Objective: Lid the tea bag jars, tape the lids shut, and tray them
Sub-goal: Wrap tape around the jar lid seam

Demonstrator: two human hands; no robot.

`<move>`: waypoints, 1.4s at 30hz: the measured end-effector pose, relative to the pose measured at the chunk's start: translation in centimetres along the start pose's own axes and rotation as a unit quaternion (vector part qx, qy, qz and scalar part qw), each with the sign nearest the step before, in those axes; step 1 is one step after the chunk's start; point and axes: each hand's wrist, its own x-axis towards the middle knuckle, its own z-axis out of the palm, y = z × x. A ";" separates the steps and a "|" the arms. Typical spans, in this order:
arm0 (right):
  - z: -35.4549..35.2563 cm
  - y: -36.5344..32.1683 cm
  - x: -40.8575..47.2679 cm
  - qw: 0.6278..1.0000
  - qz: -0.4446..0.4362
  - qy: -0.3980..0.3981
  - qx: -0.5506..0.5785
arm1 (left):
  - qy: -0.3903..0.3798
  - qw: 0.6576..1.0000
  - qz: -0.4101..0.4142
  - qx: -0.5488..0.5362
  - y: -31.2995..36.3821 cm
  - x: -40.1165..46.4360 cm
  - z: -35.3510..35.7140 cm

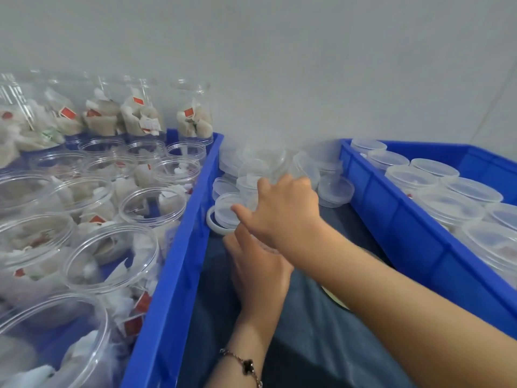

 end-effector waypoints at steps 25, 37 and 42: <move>1.0 2.1 0.0 0.960 -0.045 -0.155 0.228 | -0.105 0.961 0.051 -0.251 -1.6 1.5 0.2; 1.7 1.4 -1.5 0.992 0.005 0.098 0.082 | -0.102 0.965 0.066 -0.231 -1.0 2.2 0.5; 1.5 2.5 -0.2 0.991 -0.094 -0.034 0.091 | -0.168 0.954 0.064 -0.241 -1.5 2.6 0.5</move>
